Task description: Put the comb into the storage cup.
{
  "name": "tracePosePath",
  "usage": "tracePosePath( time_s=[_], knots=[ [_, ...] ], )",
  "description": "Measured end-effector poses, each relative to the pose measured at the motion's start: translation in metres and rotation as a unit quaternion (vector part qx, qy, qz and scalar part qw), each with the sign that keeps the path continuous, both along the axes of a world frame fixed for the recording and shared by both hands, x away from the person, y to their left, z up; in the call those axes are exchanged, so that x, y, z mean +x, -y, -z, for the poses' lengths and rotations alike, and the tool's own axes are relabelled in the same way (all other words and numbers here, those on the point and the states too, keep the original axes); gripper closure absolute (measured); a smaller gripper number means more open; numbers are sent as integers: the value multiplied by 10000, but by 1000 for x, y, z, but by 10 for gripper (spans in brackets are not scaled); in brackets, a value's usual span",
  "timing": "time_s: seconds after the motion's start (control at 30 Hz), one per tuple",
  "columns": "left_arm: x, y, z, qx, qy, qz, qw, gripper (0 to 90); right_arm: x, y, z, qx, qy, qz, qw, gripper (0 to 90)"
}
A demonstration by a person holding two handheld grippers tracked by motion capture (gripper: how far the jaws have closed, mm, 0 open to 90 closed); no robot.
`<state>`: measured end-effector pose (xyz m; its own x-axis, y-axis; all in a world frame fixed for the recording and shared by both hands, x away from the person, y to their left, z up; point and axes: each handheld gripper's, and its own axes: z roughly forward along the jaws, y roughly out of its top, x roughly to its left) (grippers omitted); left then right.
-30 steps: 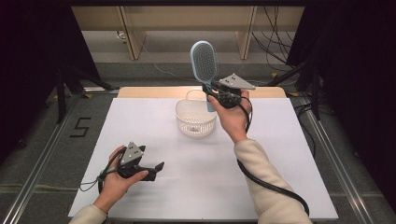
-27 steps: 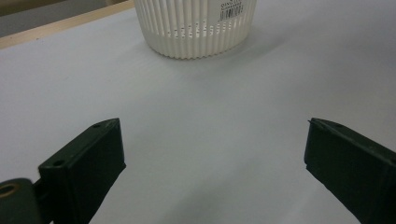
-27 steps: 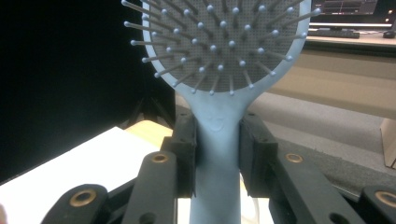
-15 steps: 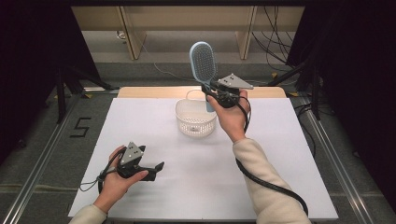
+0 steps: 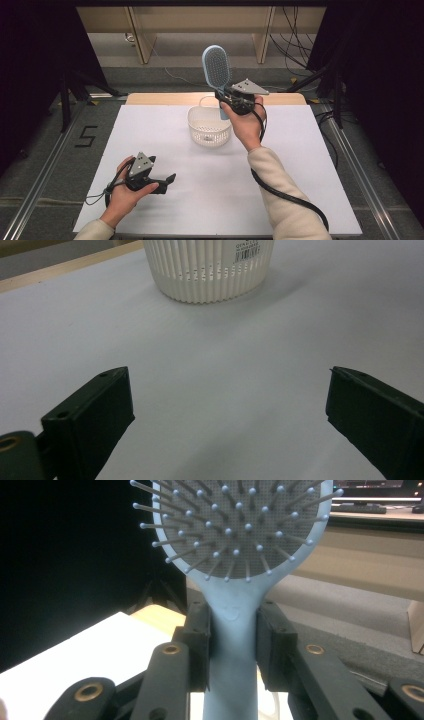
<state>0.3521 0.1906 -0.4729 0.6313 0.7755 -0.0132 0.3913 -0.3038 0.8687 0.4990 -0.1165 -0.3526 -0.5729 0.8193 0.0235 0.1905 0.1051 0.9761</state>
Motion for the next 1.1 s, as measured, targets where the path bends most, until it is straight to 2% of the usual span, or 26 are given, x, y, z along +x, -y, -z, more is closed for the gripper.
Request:
tracePosePath(
  time_s=[1.1],
  knots=[
    [0,0,0,-5,-14,14,10000,44,16,-8,17,-165,-186,70,9997,705]
  ],
)
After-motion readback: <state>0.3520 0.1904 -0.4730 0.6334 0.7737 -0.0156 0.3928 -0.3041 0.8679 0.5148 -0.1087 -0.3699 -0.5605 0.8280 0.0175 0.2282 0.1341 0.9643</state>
